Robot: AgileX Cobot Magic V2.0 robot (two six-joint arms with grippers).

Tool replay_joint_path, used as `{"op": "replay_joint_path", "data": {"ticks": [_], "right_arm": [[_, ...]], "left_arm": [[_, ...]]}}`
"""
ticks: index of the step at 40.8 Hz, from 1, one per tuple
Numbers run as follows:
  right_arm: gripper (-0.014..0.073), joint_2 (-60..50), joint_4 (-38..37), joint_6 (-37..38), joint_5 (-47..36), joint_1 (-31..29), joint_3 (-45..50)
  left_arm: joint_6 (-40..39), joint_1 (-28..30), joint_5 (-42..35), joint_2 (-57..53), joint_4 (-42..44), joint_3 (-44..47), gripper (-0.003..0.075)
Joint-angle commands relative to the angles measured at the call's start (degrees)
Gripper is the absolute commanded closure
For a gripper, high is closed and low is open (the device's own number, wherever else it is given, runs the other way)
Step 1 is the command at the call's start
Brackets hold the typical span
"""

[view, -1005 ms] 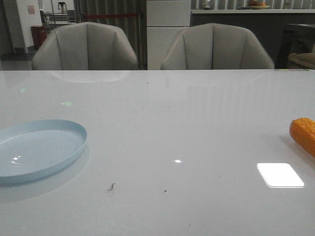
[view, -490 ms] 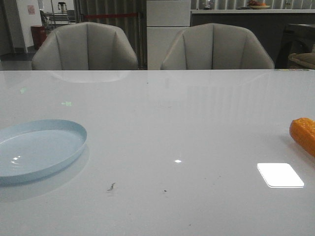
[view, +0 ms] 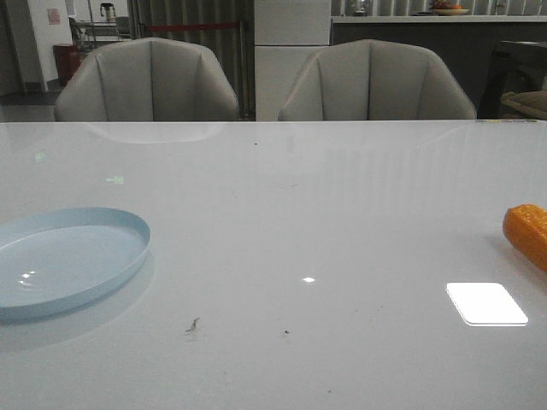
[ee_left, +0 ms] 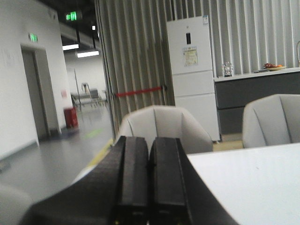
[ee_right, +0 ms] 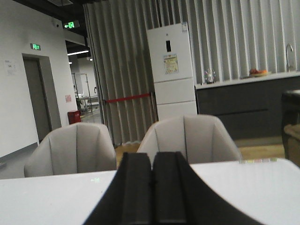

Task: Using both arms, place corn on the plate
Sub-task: 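Lower the left gripper toward the rim of the light blue plate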

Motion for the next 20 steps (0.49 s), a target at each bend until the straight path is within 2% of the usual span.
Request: {"op": "replay_joint_path", "data": {"ticks": [1,7,12,20], "right_arm": [[0.0566,4.1,-5.5,-0.6,1.2,-0.3,-9.7],[0.0566,13.6,-9.3,-0.6,8.9,-0.3,-19.8],[0.0566,23.1,-9.7,-0.6,13.5,-0.3,-24.2],[0.0566,37.1,-9.7,-0.6,13.1,-0.3,-24.8]], "left_arm": [[-0.3,0.1,-0.6,4.9,3.6,-8.8,0.0634],[-0.3,0.1,4.5,14.5,3.6,-18.3,0.0634],[-0.3,0.1,7.8,22.0,3.6,-22.1,0.0634],[-0.3,0.1,8.1,32.9,2.8,-22.4,0.0629]]}}
